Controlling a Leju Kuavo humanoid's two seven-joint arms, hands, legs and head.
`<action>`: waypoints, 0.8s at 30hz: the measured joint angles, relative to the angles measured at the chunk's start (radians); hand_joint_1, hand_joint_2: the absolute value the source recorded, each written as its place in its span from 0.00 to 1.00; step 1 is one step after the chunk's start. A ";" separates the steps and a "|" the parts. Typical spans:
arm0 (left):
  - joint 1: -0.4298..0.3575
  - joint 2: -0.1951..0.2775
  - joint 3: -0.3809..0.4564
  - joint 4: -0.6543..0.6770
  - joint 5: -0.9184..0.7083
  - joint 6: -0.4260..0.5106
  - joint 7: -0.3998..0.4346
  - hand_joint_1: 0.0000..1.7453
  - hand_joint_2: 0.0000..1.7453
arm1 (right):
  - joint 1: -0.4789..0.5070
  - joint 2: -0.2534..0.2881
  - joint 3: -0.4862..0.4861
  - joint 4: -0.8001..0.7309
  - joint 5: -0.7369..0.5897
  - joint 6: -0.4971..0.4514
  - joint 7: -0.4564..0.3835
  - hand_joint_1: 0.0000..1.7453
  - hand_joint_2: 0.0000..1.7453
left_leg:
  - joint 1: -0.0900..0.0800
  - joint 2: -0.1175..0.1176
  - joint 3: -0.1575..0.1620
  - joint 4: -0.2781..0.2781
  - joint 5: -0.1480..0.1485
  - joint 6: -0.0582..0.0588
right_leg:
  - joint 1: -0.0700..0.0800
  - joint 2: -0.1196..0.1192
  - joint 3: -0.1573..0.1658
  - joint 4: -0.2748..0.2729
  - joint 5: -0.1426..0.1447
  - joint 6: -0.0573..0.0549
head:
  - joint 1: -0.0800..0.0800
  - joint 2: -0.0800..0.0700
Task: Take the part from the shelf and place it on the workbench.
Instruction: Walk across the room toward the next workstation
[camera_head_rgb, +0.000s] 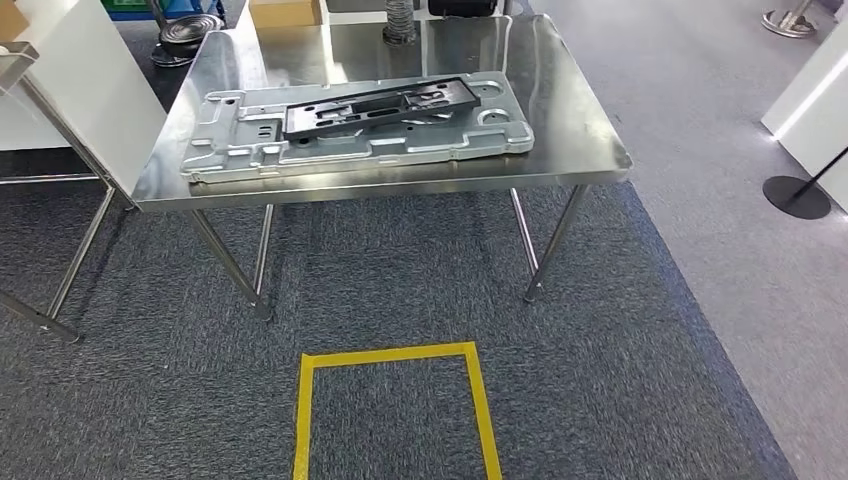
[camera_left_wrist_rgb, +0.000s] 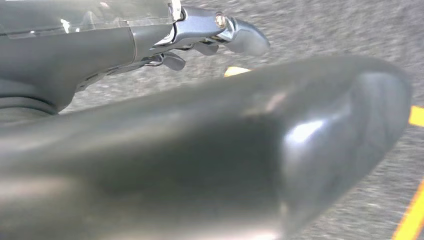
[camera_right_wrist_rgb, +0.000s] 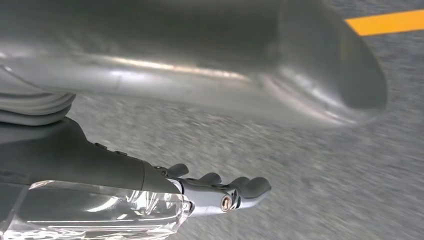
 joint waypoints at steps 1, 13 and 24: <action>0.000 0.000 0.000 0.000 -0.001 -0.001 0.000 0.00 0.00 | 0.000 0.000 0.000 0.005 0.003 0.005 0.014 0.00 0.00 | 0.001 0.000 -0.014 0.067 -0.055 -0.003 | 0.002 0.000 -0.018 0.002 0.013 -0.003 | -0.002 0.000; -0.012 0.003 -0.001 0.000 -0.022 -0.014 0.053 0.00 0.00 | -0.005 0.003 -0.032 0.037 -0.068 0.249 0.275 0.00 0.00 | -0.006 0.004 0.235 -0.138 -0.058 0.043 | 0.003 0.002 -0.172 0.080 0.087 0.042 | -0.005 0.000; -0.010 0.004 -0.001 0.000 -0.023 0.027 0.147 0.00 0.00 | -0.009 0.006 -0.054 0.042 -0.071 0.360 0.369 0.00 0.00 | -0.008 0.006 0.139 -0.121 0.017 0.034 | -0.009 0.010 -0.030 0.042 -0.012 0.051 | 0.005 0.000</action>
